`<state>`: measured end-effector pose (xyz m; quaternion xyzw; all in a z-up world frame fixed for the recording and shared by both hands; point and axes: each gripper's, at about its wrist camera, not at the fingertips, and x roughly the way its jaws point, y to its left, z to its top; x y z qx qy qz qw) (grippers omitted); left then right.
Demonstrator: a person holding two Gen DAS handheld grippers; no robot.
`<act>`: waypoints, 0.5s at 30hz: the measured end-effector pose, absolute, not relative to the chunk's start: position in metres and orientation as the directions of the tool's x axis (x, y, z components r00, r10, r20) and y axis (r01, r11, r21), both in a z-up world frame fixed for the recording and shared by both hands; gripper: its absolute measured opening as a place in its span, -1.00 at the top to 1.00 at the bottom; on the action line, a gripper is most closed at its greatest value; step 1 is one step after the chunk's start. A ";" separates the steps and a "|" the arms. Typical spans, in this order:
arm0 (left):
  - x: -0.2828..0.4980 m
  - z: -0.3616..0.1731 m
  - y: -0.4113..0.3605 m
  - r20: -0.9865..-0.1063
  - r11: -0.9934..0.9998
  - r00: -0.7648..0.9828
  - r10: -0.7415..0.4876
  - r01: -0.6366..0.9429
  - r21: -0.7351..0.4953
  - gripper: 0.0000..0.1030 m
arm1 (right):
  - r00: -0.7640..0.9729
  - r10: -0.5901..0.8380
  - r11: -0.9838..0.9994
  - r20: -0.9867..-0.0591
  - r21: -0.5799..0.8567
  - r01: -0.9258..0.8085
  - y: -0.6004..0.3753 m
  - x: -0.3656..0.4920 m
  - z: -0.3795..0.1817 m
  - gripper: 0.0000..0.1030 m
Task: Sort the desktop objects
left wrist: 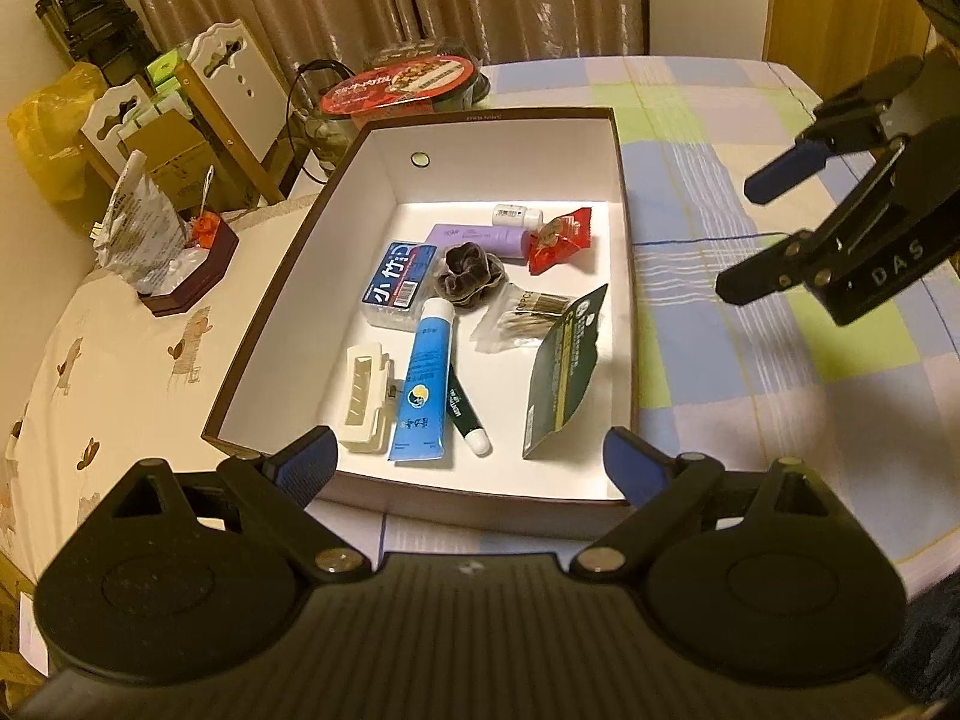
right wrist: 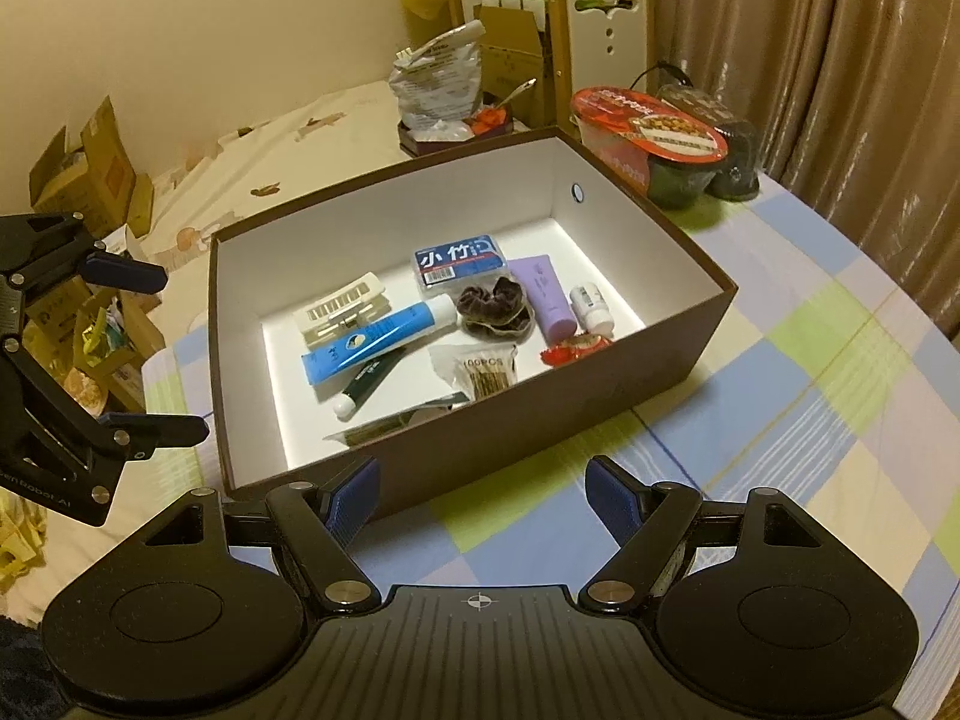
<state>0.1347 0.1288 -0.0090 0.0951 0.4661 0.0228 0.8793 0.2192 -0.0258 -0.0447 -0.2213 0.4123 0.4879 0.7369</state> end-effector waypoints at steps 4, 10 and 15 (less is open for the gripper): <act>0.131 -0.007 0.123 -0.810 0.983 0.570 0.133 0.030 0.183 -0.82 | 0.188 0.541 0.428 -0.820 0.075 -0.901 -0.032 0.213 -0.044 -0.52; 0.125 -0.005 0.113 -0.803 0.986 0.582 0.130 0.013 0.168 -0.82 | 0.188 0.550 0.449 -0.814 0.098 -0.888 -0.043 0.208 -0.046 -0.52; 0.122 -0.005 0.107 -0.800 0.988 0.585 0.133 -0.016 0.153 -0.82 | 0.197 0.545 0.469 -0.815 0.101 -0.878 -0.049 0.205 -0.048 -0.52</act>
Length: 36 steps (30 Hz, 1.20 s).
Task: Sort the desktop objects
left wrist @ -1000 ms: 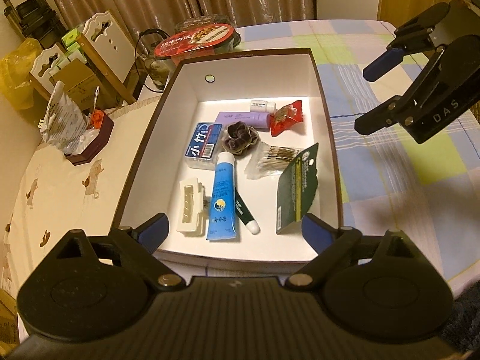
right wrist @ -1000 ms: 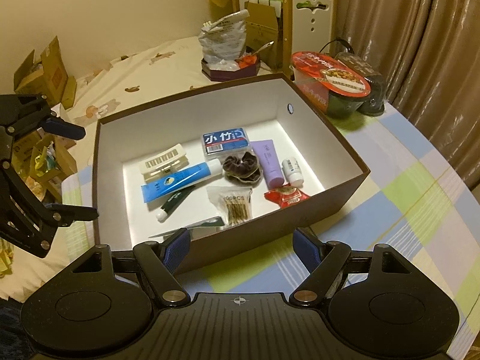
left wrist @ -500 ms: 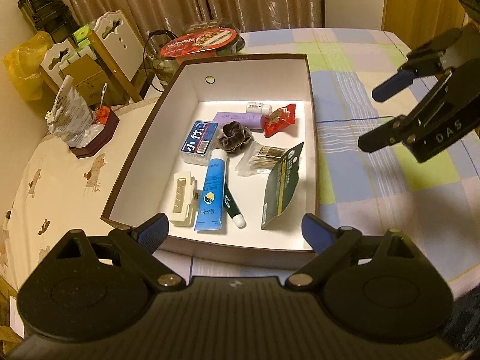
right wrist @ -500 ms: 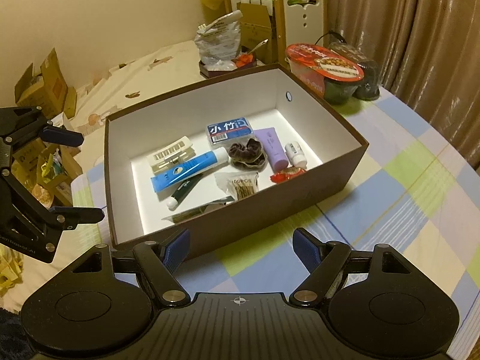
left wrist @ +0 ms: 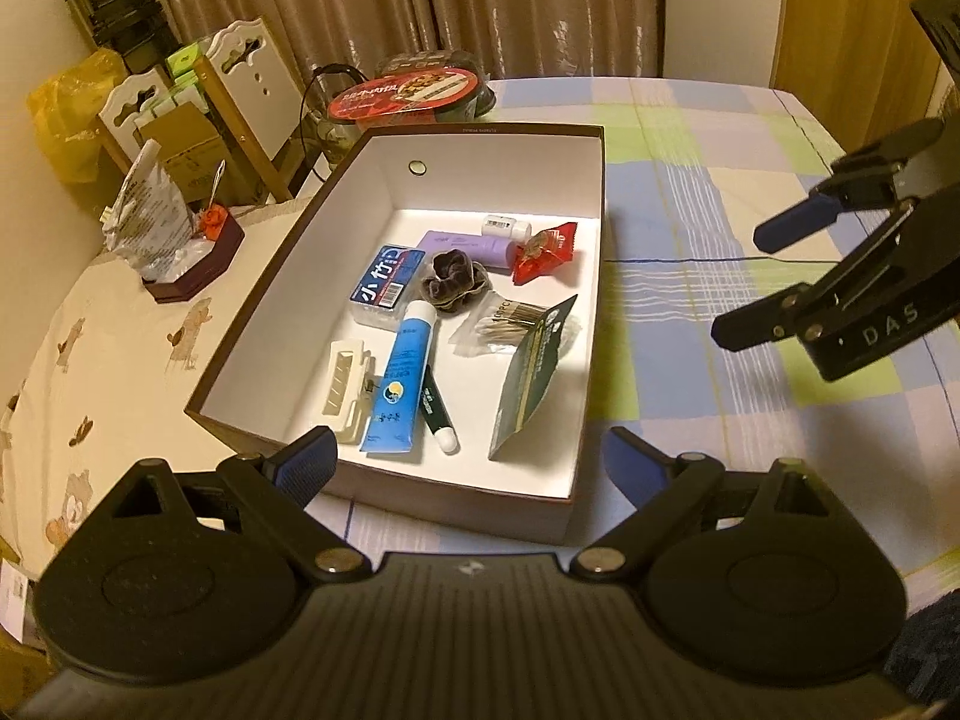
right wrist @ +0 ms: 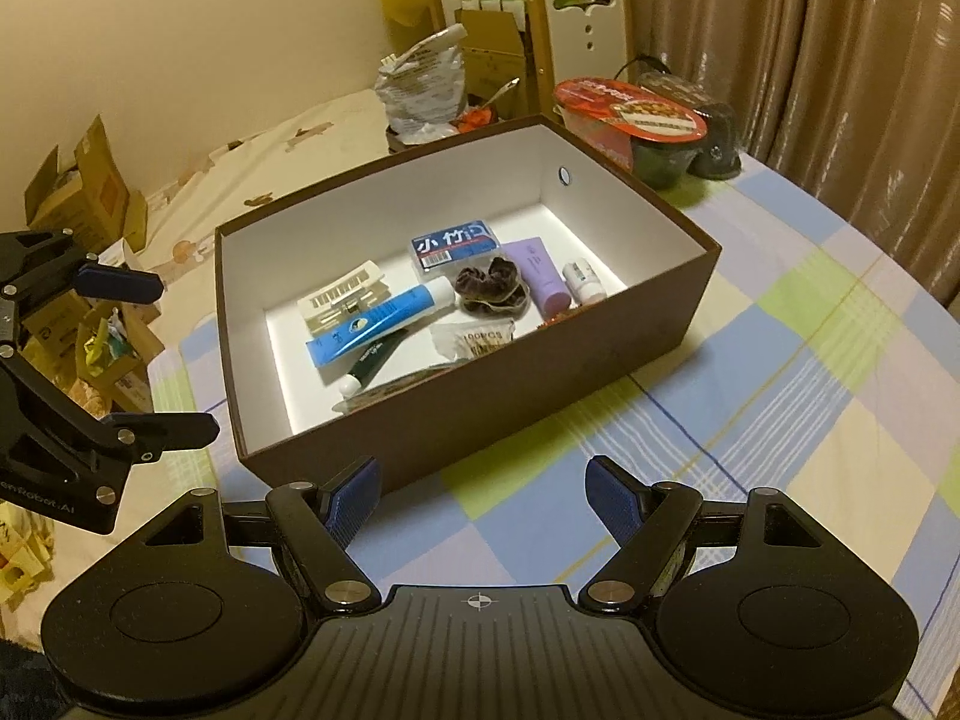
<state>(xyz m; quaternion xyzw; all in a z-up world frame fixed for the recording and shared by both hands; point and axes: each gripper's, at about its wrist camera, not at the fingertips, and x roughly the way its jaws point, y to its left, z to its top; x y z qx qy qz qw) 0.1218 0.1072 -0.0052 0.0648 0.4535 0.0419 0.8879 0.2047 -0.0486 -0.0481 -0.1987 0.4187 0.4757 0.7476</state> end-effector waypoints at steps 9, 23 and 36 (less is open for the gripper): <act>0.115 -0.005 0.098 -0.798 0.989 0.585 0.146 -0.063 0.134 -0.82 | 0.198 0.561 0.467 -0.804 0.110 -0.878 -0.057 0.196 -0.048 -0.52; 0.105 -0.005 0.085 -0.792 0.981 0.578 0.196 -0.130 0.147 -0.83 | 0.209 0.568 0.463 -0.796 0.099 -0.881 -0.066 0.186 -0.047 -0.52; 0.091 -0.008 0.070 -0.784 0.973 0.579 0.223 -0.181 0.143 -0.83 | 0.215 0.545 0.451 -0.811 0.067 -0.890 -0.072 0.179 -0.052 -0.52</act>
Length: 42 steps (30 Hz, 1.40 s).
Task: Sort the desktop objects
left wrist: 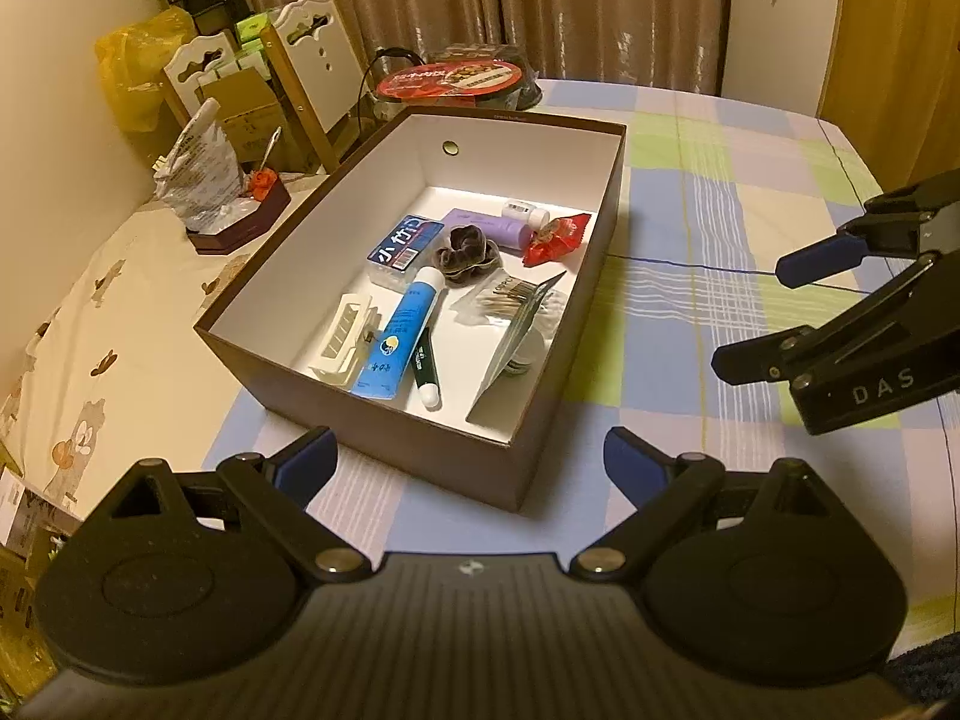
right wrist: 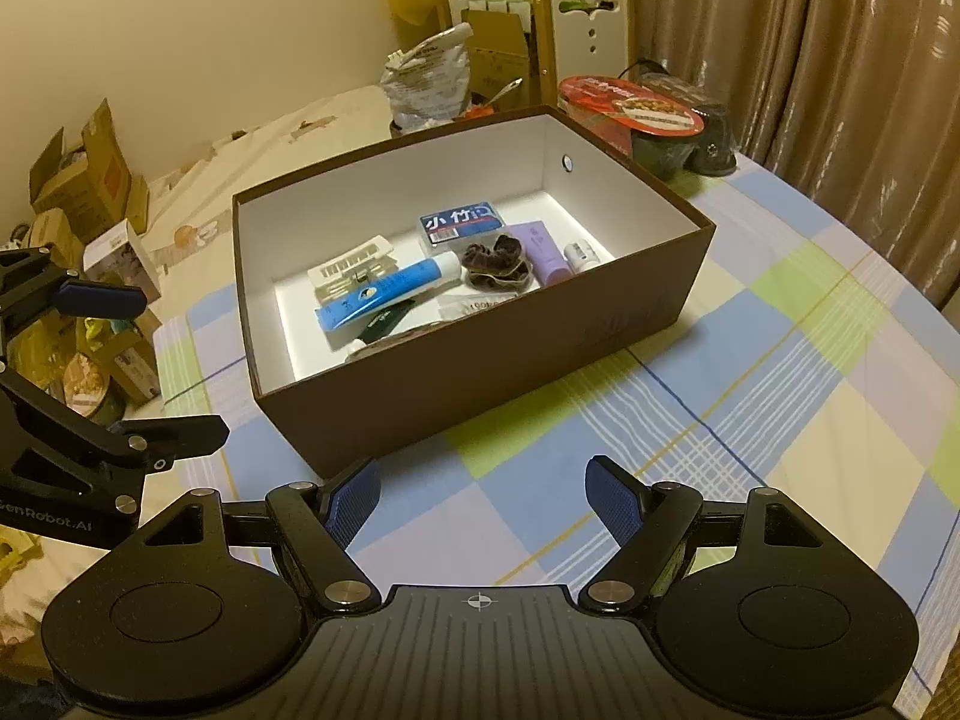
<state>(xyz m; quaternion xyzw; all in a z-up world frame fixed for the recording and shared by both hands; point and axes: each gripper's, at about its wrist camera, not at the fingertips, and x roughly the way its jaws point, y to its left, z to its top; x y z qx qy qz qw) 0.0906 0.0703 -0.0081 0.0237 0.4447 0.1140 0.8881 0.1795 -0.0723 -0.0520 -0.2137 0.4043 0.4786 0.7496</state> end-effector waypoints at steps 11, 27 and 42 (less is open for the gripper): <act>0.080 -0.008 0.063 -0.775 0.968 0.588 0.231 -0.217 0.124 -0.83 | 0.212 0.560 0.435 -0.801 0.067 -0.898 -0.080 0.177 -0.051 -0.52; 0.069 -0.019 0.043 -0.789 0.955 0.556 0.261 -0.266 0.128 -0.83 | 0.183 0.554 0.403 -0.812 0.069 -0.913 -0.093 0.171 -0.061 -0.52; 0.064 -0.019 0.036 -0.784 0.949 0.559 0.269 -0.295 0.115 -0.83 | 0.184 0.559 0.397 -0.809 0.066 -0.915 -0.102 0.168 -0.057 -0.52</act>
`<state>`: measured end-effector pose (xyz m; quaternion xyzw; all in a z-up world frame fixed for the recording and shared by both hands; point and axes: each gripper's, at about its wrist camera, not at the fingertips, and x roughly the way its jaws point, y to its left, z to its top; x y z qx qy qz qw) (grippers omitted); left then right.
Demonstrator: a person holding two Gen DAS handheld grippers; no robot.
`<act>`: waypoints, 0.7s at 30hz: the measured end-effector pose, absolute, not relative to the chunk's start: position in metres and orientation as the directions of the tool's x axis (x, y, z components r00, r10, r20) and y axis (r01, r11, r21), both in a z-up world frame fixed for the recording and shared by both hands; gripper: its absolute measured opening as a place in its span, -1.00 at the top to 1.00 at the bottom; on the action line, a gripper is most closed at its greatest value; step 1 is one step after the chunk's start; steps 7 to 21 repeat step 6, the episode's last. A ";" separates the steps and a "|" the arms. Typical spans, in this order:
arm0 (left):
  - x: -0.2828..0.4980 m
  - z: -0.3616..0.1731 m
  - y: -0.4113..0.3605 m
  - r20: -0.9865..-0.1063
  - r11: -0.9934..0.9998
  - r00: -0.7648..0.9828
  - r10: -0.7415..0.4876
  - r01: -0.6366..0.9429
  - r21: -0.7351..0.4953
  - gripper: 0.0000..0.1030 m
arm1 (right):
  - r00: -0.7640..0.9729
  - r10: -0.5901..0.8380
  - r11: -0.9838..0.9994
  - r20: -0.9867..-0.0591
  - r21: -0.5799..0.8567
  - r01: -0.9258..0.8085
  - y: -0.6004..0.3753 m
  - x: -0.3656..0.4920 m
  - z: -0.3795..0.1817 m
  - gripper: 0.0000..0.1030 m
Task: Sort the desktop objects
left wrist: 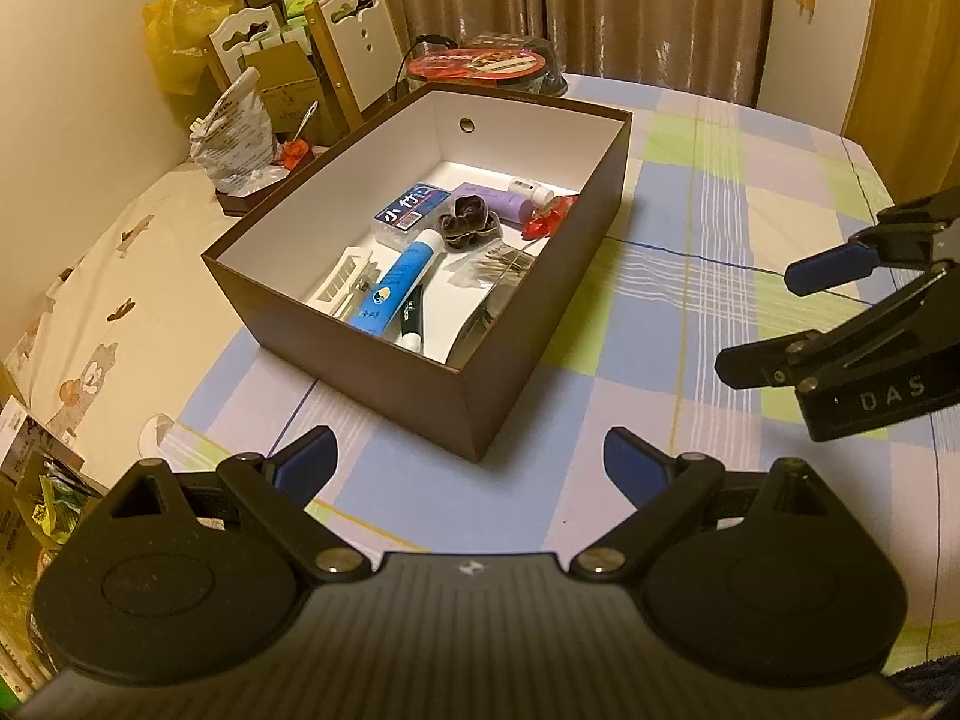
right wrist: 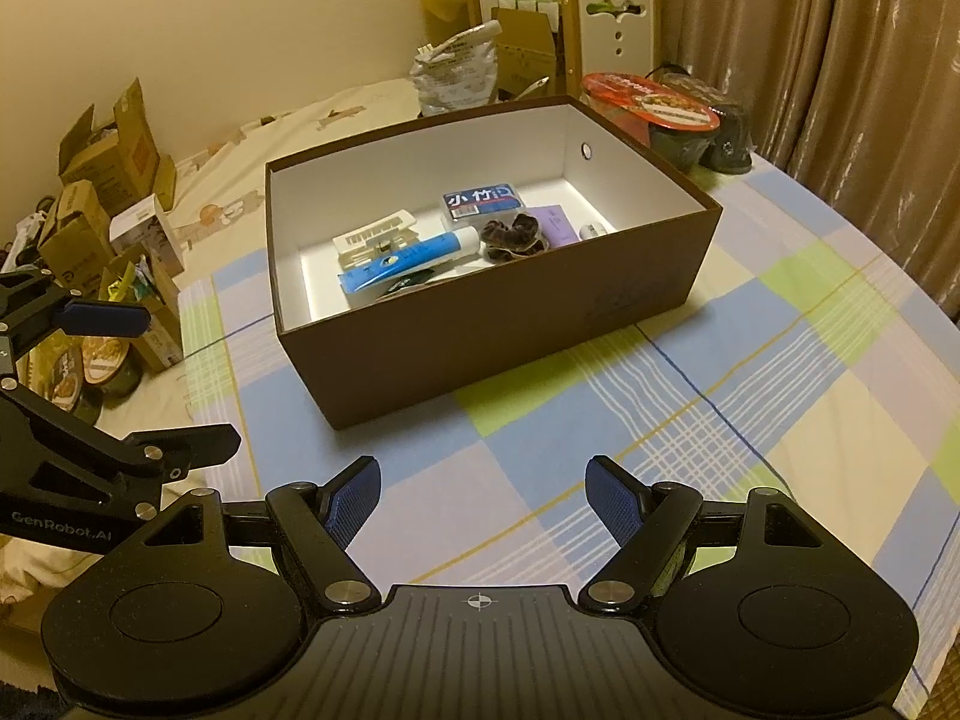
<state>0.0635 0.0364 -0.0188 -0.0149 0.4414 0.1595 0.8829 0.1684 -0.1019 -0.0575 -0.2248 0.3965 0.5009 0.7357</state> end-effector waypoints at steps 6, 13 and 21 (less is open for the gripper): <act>0.062 -0.018 0.035 -0.781 0.944 0.556 0.285 -0.304 0.128 -0.83 | 0.184 0.561 0.396 -0.807 0.066 -0.916 -0.103 0.168 -0.057 -0.52; 0.062 -0.018 0.035 -0.781 0.944 0.556 0.285 -0.304 0.128 -0.83 | 0.184 0.561 0.396 -0.807 0.066 -0.916 -0.103 0.168 -0.057 -0.52; 0.062 -0.018 0.035 -0.781 0.944 0.556 0.285 -0.304 0.128 -0.83 | 0.184 0.561 0.396 -0.807 0.066 -0.916 -0.103 0.168 -0.057 -0.52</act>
